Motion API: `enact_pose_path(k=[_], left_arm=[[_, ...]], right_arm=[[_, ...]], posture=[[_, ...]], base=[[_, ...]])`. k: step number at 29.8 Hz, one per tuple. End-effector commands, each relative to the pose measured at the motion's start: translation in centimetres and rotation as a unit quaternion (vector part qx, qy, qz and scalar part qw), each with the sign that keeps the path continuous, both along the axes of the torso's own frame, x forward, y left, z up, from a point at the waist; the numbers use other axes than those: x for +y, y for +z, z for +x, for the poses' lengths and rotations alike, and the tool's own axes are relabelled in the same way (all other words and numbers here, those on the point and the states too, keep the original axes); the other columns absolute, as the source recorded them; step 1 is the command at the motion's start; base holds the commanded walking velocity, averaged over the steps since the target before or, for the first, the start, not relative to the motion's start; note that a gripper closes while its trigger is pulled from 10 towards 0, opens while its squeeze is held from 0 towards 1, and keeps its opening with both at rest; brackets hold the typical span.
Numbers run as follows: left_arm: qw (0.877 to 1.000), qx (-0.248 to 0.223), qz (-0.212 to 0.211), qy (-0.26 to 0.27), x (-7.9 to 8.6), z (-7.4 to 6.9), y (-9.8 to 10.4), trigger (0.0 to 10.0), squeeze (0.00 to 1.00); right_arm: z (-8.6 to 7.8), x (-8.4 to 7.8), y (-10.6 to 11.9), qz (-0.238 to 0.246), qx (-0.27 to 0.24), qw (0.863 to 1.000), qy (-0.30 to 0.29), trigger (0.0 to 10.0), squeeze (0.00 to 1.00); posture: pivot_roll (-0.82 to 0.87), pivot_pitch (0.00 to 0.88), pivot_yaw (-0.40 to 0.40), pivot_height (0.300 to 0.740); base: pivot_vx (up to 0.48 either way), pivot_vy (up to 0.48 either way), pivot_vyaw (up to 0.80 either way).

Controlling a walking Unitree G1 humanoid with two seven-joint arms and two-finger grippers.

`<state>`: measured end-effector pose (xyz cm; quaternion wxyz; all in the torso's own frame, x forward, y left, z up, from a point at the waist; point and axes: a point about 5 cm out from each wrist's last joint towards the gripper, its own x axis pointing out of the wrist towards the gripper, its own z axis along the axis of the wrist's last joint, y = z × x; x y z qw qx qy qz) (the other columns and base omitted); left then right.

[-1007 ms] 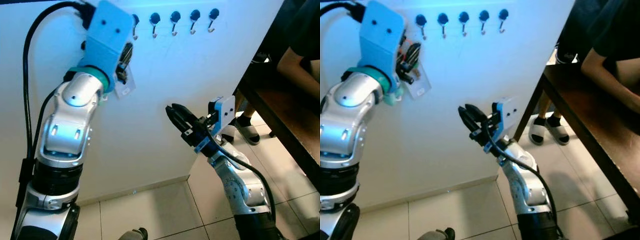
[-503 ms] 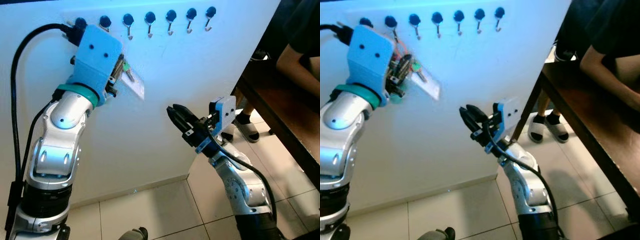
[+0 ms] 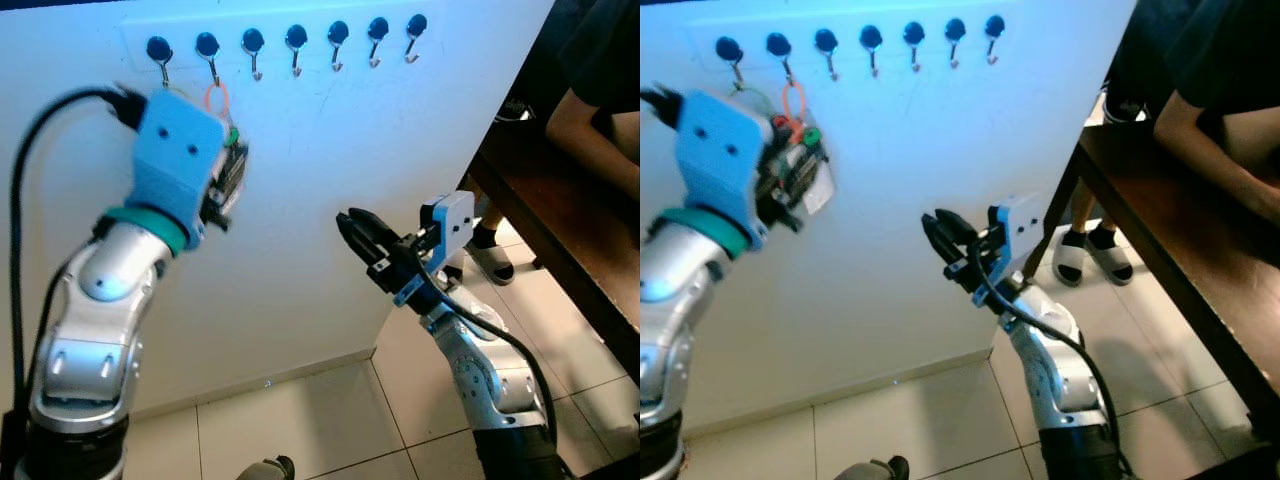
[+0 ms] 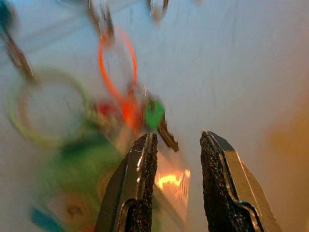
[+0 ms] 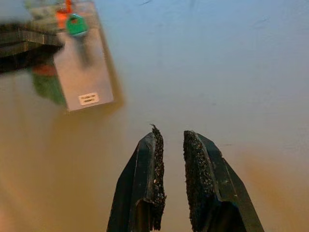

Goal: Hang keys on a hook

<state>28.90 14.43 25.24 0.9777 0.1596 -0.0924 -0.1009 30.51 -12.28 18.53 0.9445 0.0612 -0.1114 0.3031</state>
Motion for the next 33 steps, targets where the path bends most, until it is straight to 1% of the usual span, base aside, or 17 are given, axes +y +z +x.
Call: enact_pose_path(k=[1, 3, 5, 6, 7, 8, 10, 13, 16, 18, 20, 22, 25, 26, 28, 33], left_arm=[[1.0, 0.018, 0.003, 0.009, 0.0, 0.3, -1.0, 10.0, 0.0], [0.999, 0.024, -0.015, 0.03, 0.0, 1.0, -1.7, 10.0, 0.0], [0.999, 0.024, -0.015, 0.03, 0.0, 1.0, -1.7, 10.0, 0.0], [0.998, 0.024, -0.02, 0.047, 0.3, 1.3, -1.8, 10.0, 0.0], [0.998, 0.024, -0.02, 0.047, 0.3, 1.3, -1.8, 10.0, 0.0], [0.997, 0.025, -0.024, 0.064, 0.7, 1.6, -2.0, 10.0, 0.0], [0.997, 0.025, -0.028, 0.073, 1.0, 1.7, -2.3, 10.0, 0.0], [0.997, 0.022, -0.033, 0.07, 1.1, 1.4, -2.3, 10.0, 0.0], [0.996, 0.009, -0.031, 0.083, 1.4, 1.0, -1.9, 10.0, 0.0], [0.996, 0.009, -0.031, 0.083, 1.4, 1.0, -1.9, 10.0, 0.0], [0.995, -0.002, -0.019, 0.094, 1.7, 0.6, -1.8, 10.0, 0.0], [0.995, -0.002, -0.019, 0.094, 1.7, 0.6, -1.8, 10.0, 0.0], [0.995, -0.01, -0.011, 0.101, 1.8, 0.3, -2.1, 10.0, 0.0], [0.995, -0.01, -0.011, 0.101, 1.8, 0.3, -2.1, 10.0, 0.0], [0.995, 0.007, 0.0, 0.101, 1.8, 0.3, -3.2, 10.0, 0.0], [0.995, 0.025, 0.007, 0.099, 1.9, 0.1, -4.0, 10.0, 0.0]], right_arm=[[0.2, -0.9, 1.0, 0.0, -0.022, 0.999, -0.03, 10.0, 0.0], [0.4, -3.0, 1.6, -0.004, -0.031, 0.995, -0.092, 10.0, 0.0], [0.4, -3.0, 1.6, -0.004, -0.031, 0.995, -0.092, 10.0, 0.0], [0.3, -3.6, 1.7, -0.01, -0.034, 0.994, -0.107, 10.0, 0.0], [0.3, -3.6, 1.7, -0.01, -0.034, 0.994, -0.107, 10.0, 0.0], [0.3, -3.7, 1.7, -0.019, -0.039, 0.993, -0.108, 10.0, 0.0], [0.3, -3.0, 2.2, -0.022, -0.051, 0.994, -0.094, 10.0, 0.0], [0.3, -2.5, 2.4, -0.019, -0.055, 0.995, -0.082, 10.0, 0.0], [0.3, -2.4, 2.3, -0.018, -0.05, 0.996, -0.076, 10.0, 0.0], [0.3, -2.4, 2.3, -0.018, -0.05, 0.996, -0.076, 10.0, 0.0], [0.4, -2.5, 1.6, -0.016, -0.036, 0.996, -0.08, 10.0, 0.0], [0.4, -2.5, 1.6, -0.016, -0.036, 0.996, -0.08, 10.0, 0.0], [0.1, -2.5, 0.2, -0.016, -0.011, 0.996, -0.09, 10.0, 0.0], [0.1, -2.5, 0.2, -0.016, -0.011, 0.996, -0.09, 10.0, 0.0], [-0.1, -2.3, -0.6, -0.037, -0.003, 0.994, -0.098, 10.0, 0.0], [-0.1, -2.4, -0.9, -0.043, -0.002, 0.993, -0.109, 10.0, 0.0]], posture=[[0.1, 0.0, 0.067, 0.74], [0.07, 0.0, 0.073, 0.74], [0.07, 0.0, 0.073, 0.74], [0.07, 0.0, 0.077, 0.74], [0.07, 0.0, 0.077, 0.74], [0.07, 0.0, 0.08, 0.74], [0.06, 0.0, 0.076, 0.74], [0.06, 0.0, 0.07, 0.74], [0.07, 0.0, 0.064, 0.74], [0.07, 0.0, 0.064, 0.74], [0.07, 0.0, 0.065, 0.74], [0.07, 0.0, 0.065, 0.74], [0.07, 0.0, 0.068, 0.74], [0.07, 0.0, 0.068, 0.74], [0.06, 0.0, 0.069, 0.74], [0.06, 0.0, 0.069, 0.74]], base=[[0.0, 0.0, 0.0], [0.0, 0.0, 0.0], [0.0, 0.0, 0.0], [0.0, 0.0, 0.0], [0.0, 0.0, 0.0], [0.0, 0.0, 0.0], [0.0, 0.0, 0.0], [0.0, 0.0, 0.0], [0.0, 0.0, 0.0], [0.0, 0.0, 0.0], [0.0, 0.0, 0.0], [0.0, 0.0, 0.0], [0.0, 0.0, 0.0], [0.0, 0.0, 0.0], [0.0, 0.0, 0.0], [0.0, 0.0, 0.0]])
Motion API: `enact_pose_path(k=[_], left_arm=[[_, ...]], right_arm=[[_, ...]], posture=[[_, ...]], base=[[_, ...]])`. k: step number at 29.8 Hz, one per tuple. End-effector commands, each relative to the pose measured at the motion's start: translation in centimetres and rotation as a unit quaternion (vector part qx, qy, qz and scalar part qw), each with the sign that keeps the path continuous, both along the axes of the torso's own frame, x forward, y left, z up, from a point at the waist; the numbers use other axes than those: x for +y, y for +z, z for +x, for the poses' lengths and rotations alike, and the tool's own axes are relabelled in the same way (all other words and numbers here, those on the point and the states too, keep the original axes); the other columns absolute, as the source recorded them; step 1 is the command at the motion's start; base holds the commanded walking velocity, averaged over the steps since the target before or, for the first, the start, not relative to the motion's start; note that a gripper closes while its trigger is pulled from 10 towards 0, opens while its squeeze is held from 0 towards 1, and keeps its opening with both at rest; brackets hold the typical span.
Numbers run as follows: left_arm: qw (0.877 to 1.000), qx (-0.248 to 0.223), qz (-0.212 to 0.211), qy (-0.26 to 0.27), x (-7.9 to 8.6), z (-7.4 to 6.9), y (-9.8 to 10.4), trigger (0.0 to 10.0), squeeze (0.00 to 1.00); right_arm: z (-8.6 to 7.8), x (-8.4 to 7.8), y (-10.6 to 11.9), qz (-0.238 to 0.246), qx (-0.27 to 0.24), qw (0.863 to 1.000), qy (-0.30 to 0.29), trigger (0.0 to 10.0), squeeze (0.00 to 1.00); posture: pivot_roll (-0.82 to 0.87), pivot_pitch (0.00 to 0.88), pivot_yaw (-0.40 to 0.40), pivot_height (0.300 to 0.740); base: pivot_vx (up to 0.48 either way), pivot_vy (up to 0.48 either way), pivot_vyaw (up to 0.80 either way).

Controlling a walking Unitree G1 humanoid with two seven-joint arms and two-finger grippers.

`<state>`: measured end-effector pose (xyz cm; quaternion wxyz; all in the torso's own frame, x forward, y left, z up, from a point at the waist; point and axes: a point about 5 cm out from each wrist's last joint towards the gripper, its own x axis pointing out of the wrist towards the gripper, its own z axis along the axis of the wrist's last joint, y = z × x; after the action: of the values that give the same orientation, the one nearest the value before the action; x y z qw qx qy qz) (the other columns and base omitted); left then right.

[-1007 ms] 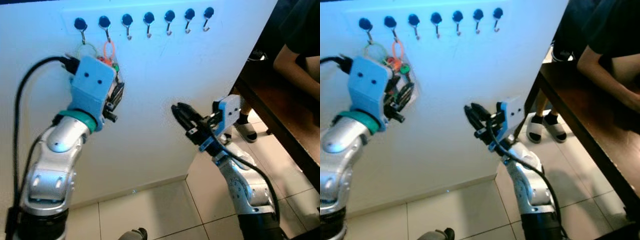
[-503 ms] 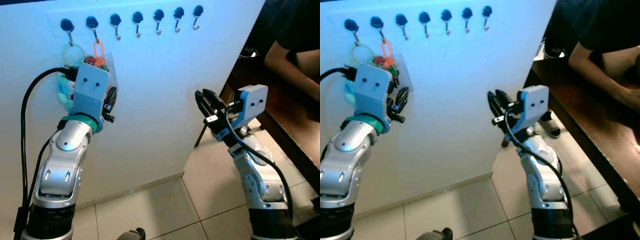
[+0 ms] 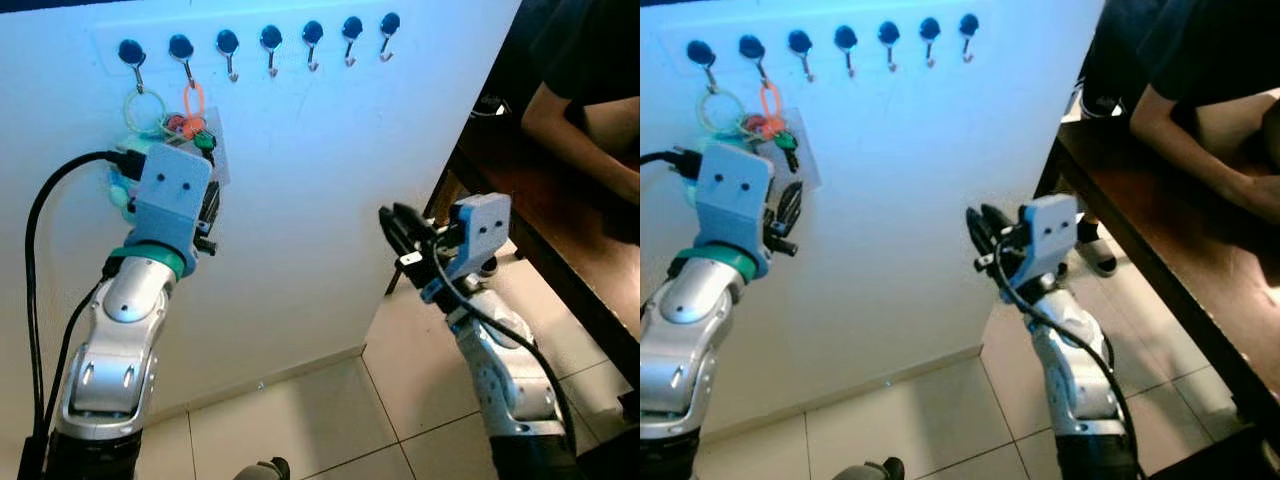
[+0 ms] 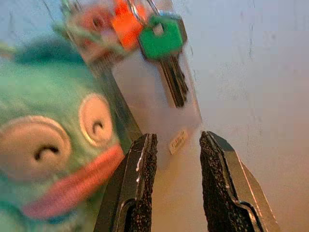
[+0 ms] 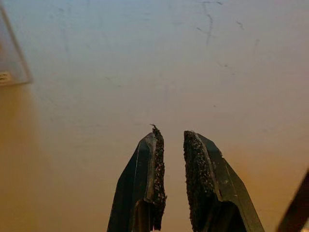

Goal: Hang keys on a hook

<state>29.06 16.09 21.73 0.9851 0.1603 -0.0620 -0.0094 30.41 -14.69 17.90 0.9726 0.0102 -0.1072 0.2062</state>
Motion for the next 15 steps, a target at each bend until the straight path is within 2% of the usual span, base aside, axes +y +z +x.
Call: enact_pose_path(k=[1, 5, 15], left_arm=[[1.0, 0.019, 0.01, 0.006, 0.37, -0.11, -0.76, 10.0, 0.0], [1.0, 0.026, 0.004, 0.008, 0.5, -0.08, -0.95, 10.0, 0.0], [1.0, 0.02, -0.02, 0.0, 0.22, 0.12, -0.61, 10.0, 0.0]], right_arm=[[0.15, -0.18, -0.07, -0.001, -0.003, 1.0, -0.008, 10.0, 0.0], [0.42, -0.34, 0.32, 0.003, -0.009, 1.0, -0.011, 10.0, 0.0], [0.28, 0.28, 0.34, 0.009, -0.012, 1.0, -0.006, 10.0, 0.0]], posture=[[0.07, 0.0, 0.068, 0.74], [0.07, 0.0, 0.068, 0.74], [0.07, 0.0, 0.072, 0.74]], base=[[0.0, 0.0, 0.0], [-0.214, 0.0, 0.0], [-0.413, 0.0, 0.0]])
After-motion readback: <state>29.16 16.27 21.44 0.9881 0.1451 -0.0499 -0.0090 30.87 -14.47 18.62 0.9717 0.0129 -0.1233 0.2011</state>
